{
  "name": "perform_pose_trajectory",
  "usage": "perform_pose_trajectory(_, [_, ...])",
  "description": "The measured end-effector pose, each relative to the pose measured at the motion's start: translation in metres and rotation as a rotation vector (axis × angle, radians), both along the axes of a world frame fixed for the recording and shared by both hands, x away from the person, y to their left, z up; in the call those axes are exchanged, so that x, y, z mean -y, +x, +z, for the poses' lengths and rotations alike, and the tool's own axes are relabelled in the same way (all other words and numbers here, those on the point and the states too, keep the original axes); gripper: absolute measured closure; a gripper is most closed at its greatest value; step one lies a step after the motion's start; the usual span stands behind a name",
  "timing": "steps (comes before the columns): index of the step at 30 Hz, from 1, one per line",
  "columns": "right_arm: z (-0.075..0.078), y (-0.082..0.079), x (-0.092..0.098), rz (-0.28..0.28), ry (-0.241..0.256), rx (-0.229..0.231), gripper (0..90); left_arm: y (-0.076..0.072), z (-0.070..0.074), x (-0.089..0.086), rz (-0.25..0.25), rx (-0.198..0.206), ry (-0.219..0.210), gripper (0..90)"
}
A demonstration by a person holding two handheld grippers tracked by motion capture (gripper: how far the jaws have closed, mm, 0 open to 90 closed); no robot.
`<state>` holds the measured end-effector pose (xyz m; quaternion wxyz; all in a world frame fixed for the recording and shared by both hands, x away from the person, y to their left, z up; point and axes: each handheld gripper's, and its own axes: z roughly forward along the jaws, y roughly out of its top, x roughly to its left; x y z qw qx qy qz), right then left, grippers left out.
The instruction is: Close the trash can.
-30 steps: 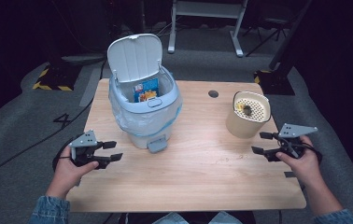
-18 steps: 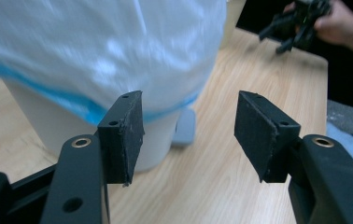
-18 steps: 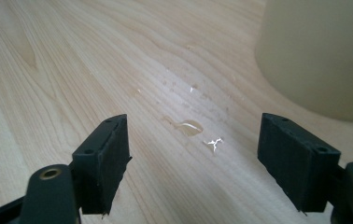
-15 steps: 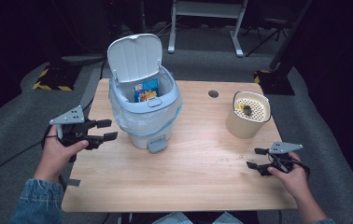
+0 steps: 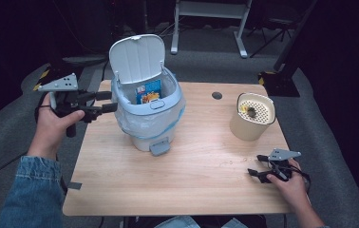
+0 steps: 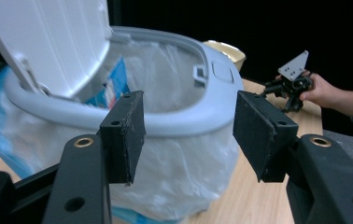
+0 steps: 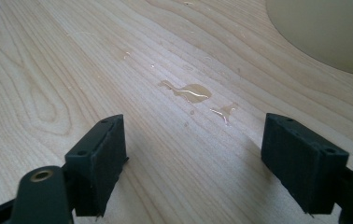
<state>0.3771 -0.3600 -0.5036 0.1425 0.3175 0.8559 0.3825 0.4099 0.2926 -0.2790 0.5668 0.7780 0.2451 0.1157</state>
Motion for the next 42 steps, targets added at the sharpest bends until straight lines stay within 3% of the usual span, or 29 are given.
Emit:
perform_pose_trajectory(7, [0.000, 0.000, 0.000, 0.001, -0.003, 0.001, 22.1, 0.017, 0.023, -0.003, 0.042, 0.021, 0.005, 46.0])
perform_pose_trajectory(12, [0.000, 0.000, 0.000, 0.001, -0.002, 0.001, 22.1, 0.030, 0.037, -0.005, 0.055, 0.042, 0.003, 52.6])
perform_pose_trajectory(18, [0.000, 0.000, 0.000, 0.001, -0.001, 0.000, 22.1, 0.056, 0.051, -0.010, 0.107, 0.045, -0.009, 49.7])
perform_pose_trajectory(31, [0.000, 0.000, 0.000, 0.001, -0.001, 0.000, 22.1, 0.091, 0.056, 0.003, 0.139, 0.025, -0.004, 45.2])
perform_pose_trajectory(37, [0.000, 0.000, 0.000, 0.001, -0.001, 0.000, 22.1, 0.090, 0.057, 0.014, 0.124, 0.035, 0.010, 42.9])
perform_pose_trajectory(42, [0.000, 0.000, 0.000, 0.001, -0.001, 0.000, 22.1, 0.076, 0.059, 0.018, 0.044, 0.020, 0.012, 47.9])
